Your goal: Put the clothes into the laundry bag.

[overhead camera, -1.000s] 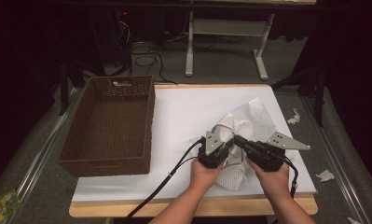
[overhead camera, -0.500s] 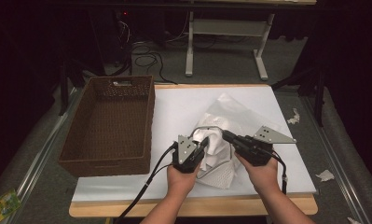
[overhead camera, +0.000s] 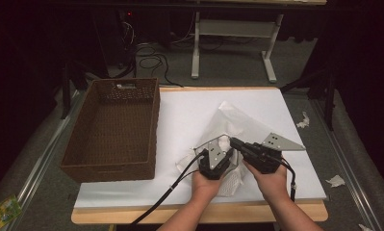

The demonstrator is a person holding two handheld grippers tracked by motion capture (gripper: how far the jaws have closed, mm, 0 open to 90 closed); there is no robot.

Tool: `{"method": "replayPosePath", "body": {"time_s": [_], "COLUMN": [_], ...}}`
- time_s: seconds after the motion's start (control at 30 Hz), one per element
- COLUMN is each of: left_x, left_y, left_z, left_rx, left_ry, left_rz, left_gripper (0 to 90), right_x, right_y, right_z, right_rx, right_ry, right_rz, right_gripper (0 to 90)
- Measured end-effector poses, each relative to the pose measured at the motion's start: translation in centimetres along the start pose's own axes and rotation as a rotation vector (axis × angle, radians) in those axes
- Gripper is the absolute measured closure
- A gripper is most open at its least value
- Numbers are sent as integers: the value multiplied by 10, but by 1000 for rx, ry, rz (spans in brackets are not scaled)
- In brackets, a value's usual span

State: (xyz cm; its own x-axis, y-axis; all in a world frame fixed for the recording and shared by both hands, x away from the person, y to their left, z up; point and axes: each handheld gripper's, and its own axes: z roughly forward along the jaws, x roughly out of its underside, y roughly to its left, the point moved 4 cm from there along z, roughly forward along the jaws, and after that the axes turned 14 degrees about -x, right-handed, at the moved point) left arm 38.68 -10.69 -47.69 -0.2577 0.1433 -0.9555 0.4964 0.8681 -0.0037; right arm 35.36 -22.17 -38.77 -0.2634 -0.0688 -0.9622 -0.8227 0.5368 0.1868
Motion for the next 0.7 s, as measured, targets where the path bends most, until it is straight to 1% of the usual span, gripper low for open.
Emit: {"method": "replayPosePath", "body": {"time_s": [0.03, 0.07, 0.13, 0.2, 0.23, 0.27, 0.3, 0.33, 0.37, 0.4, 0.43, 0.5, 0.53, 0.57, 0.6, 0.67, 0.7], "left_x": [0, 0, 1, 2, 1, 0, -1, -2, -4, -5, -6, -4, -2, 2, 6, 15, 20], "left_y": [1, 2, 4, 6, 6, 5, 3, 2, 2, 3, 5, 11, 15, 18, 22, 28, 31], "left_z": [6, 8, 16, 21, 20, 16, 10, 6, -1, -9, -17, -31, -37, -41, -44, -43, -41], "left_rx": [-11, -14, -28, -23, -15, 12, 47, 58, 74, 95, 105, 112, 102, 102, 94, 77, 76], "left_ry": [10, 16, 32, 58, 55, 53, 48, 45, 35, 21, 12, 1, 1, 10, 30, 55, 83], "left_rz": [0, 0, -1, -4, -1, -1, 2, 9, 8, -7, -12, -18, -9, -10, -3, -17, -17], "left_gripper": [796, 795, 791, 780, 763, 728, 679, 610, 572, 527, 490, 429, 407, 408, 407, 397, 401], "right_x": [-1, -3, -6, -8, -8, -7, -5, -4, -3, -3, -2, -2, -2, -2, -2, -2, -2], "right_y": [1, 1, 1, 1, 1, -1, -2, -2, -3, -3, -3, -2, -1, 0, 0, 2, 2], "right_z": [-4, -10, -17, -22, -23, -23, -23, -22, -20, -19, -18, -17, -16, -15, -14, -12, -12], "right_rx": [4, 7, 9, 13, 14, 18, 19, 20, 14, 18, 15, 18, 13, 13, 16, 13, 12], "right_ry": [-6, -22, -38, -47, -45, -42, -38, -31, -31, -28, -25, -21, -19, -18, -17, -14, -13], "right_rz": [0, 3, 3, 0, 7, 5, 8, 11, 10, 8, 9, 4, 3, 1, 0, 0, 0], "right_gripper": [900, 900, 900, 900, 900, 900, 900, 900, 900, 900, 900, 899, 899, 899, 899, 899, 900]}}
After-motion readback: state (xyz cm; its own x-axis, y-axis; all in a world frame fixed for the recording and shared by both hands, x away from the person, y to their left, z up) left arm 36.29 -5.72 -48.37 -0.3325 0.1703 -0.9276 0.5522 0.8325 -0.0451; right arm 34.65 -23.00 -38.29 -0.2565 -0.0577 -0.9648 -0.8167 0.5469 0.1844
